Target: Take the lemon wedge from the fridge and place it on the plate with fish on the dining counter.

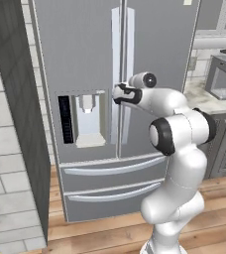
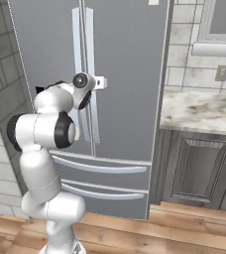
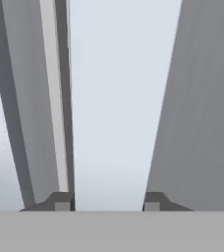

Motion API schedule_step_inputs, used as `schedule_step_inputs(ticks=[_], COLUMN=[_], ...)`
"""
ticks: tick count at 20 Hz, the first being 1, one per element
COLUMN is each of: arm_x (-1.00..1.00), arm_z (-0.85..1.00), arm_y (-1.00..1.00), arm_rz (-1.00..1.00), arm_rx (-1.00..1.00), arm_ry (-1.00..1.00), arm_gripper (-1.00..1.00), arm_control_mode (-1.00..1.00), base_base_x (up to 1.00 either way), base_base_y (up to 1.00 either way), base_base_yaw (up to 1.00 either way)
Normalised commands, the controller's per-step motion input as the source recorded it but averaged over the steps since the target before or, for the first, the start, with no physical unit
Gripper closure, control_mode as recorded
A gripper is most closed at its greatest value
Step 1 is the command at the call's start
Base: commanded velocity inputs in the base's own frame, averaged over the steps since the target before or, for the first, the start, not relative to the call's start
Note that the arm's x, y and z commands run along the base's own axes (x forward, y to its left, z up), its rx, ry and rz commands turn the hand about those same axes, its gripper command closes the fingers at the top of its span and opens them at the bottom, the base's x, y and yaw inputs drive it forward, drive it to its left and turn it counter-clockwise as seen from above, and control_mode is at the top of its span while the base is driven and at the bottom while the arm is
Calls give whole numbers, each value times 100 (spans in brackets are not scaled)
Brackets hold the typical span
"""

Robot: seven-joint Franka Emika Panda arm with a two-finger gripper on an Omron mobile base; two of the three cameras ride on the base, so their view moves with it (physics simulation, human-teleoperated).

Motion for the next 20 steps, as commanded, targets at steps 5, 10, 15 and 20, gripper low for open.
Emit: schedule_step_inputs(ticks=[5,10,15,20], arm_x=[-95,-100,-100,-100], arm_z=[0,0,0,14], arm_y=[-26,-45,-53,-46], arm_rz=[-6,-11,-15,-22], arm_rx=[2,10,16,21], arm_ry=[-3,-6,-3,0], arm_gripper=[100,100,100,-100], arm_control_mode=[-100,-100,-100,-100], base_base_x=[0,0,0,0], base_base_y=[0,0,0,0], base_base_yaw=[0,0,0,0])
